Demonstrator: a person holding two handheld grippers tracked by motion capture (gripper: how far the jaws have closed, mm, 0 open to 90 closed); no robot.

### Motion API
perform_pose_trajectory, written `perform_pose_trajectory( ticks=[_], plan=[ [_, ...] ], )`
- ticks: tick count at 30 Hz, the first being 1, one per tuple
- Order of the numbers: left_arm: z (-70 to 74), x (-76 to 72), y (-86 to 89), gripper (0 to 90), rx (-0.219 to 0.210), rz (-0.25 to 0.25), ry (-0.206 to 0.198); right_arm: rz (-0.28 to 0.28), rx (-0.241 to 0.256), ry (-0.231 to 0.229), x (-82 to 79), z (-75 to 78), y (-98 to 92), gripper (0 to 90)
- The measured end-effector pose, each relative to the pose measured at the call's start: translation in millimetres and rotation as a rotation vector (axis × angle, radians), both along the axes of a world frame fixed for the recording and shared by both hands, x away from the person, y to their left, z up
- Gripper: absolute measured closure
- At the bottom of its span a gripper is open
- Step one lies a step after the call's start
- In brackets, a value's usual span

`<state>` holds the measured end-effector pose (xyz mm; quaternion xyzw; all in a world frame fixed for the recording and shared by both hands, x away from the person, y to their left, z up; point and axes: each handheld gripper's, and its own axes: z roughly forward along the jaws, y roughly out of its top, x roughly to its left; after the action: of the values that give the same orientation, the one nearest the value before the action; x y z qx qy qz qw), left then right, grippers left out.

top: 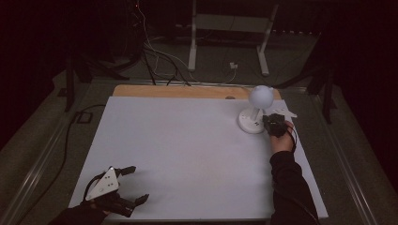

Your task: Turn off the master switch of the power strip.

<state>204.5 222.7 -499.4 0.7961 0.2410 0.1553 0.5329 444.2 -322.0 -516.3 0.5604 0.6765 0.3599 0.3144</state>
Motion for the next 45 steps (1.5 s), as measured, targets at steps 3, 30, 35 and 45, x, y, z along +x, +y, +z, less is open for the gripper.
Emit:
perform_pose_trajectory(
  ticks=[3, 30, 35, 45],
  plan=[
    [0.0, -0.1, -0.2, 0.3, 0.000, -0.001, 0.000, -0.004, 0.000, 0.002, 0.3, 0.1, -0.2, 90.0],
    [0.7, -0.6, 0.4, 0.3, 0.000, -0.005, -0.002, -0.011, -0.057, -0.015, 0.7, -1.6, 5.9, 90.0],
    [1.0, -1.2, 0.1, 0.2, 0.000, -0.007, -0.004, -0.016, -0.063, -0.021, 0.2, -2.5, 6.9, 90.0],
    [0.9, -1.0, 0.2, 0.2, 0.001, -0.005, -0.005, -0.025, -0.067, -0.022, -0.2, -3.3, 8.5, 90.0]
  ],
)
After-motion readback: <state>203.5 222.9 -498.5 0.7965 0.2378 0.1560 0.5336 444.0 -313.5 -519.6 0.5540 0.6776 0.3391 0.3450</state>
